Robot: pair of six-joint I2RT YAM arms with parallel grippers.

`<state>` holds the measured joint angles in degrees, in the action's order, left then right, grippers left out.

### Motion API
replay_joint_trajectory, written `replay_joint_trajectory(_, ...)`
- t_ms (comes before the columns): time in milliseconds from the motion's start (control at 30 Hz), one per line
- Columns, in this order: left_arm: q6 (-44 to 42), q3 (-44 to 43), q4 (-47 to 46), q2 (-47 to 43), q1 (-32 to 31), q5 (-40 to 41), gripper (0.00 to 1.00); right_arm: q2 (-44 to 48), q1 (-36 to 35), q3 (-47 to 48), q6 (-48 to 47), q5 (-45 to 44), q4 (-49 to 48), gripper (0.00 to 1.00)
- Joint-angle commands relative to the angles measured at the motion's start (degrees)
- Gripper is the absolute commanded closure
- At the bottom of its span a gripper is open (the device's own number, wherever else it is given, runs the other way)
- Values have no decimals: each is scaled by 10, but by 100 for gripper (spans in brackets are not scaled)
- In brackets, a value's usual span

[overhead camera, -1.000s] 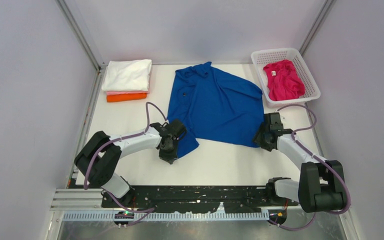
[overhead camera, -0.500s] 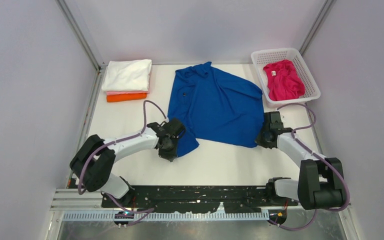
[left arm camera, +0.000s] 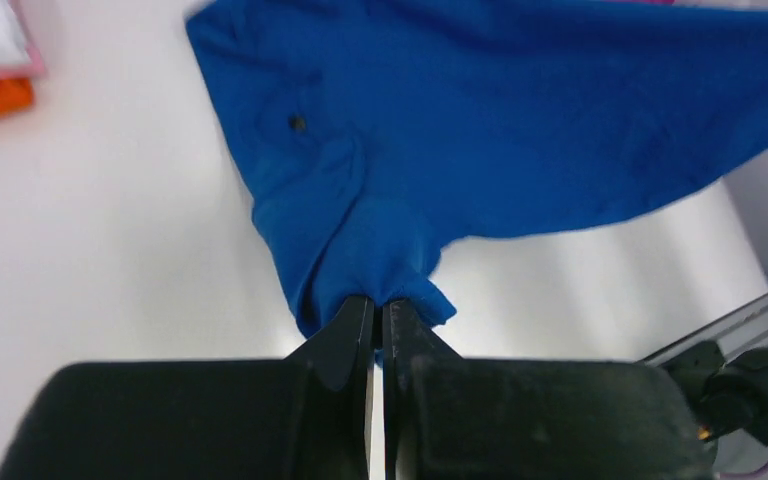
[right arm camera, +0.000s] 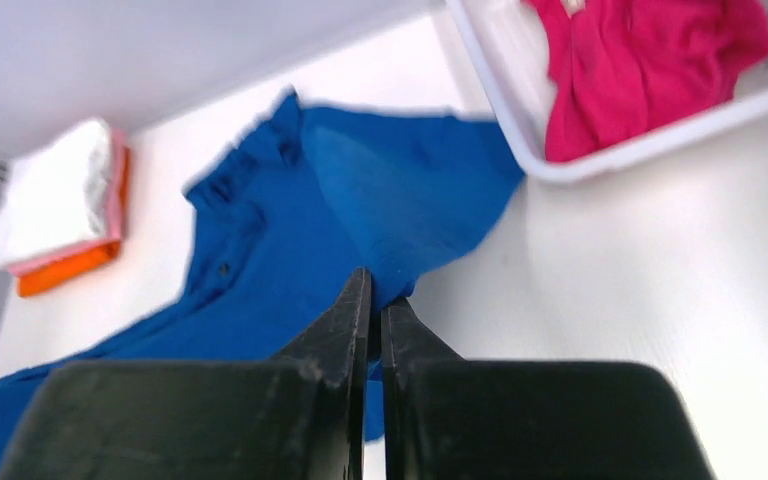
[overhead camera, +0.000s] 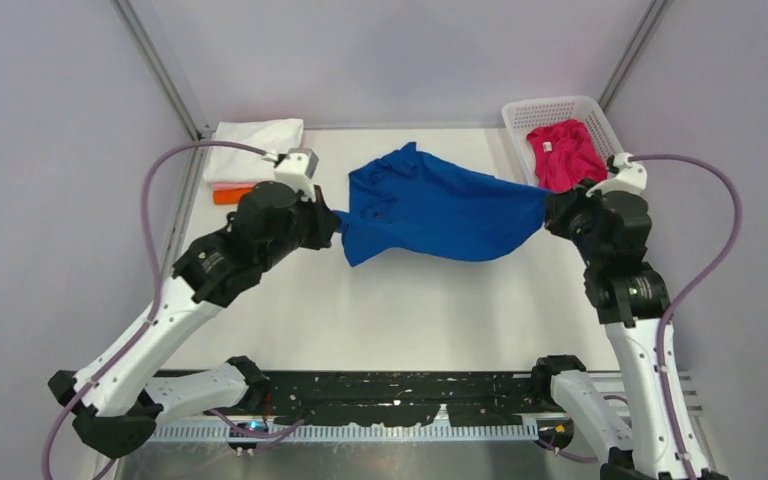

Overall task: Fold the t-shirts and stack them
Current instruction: Flatten out the tshirt

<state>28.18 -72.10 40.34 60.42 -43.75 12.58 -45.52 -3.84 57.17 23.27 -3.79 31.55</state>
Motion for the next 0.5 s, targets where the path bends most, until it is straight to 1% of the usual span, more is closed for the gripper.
replay_joint_trajectory(0,-53,-84,-1,-51,2,68,100,43,1,86,-23,0,-1,95)
replay_joint_trajectory(133,-86,-166,10,-89,2,84,100,66,1,173,-36,0,4,95)
replay_joint_trajectory(267,-112,-174,-29,-143,2,74,100,90,2,230,-45,13,6,95)
replay_joint_trajectory(333,-123,-190,-33,-160,2,76,100,94,2,252,-50,14,12,95)
replay_joint_trajectory(467,-156,-263,-10,-161,2,107,100,90,2,297,-64,29,26,95)
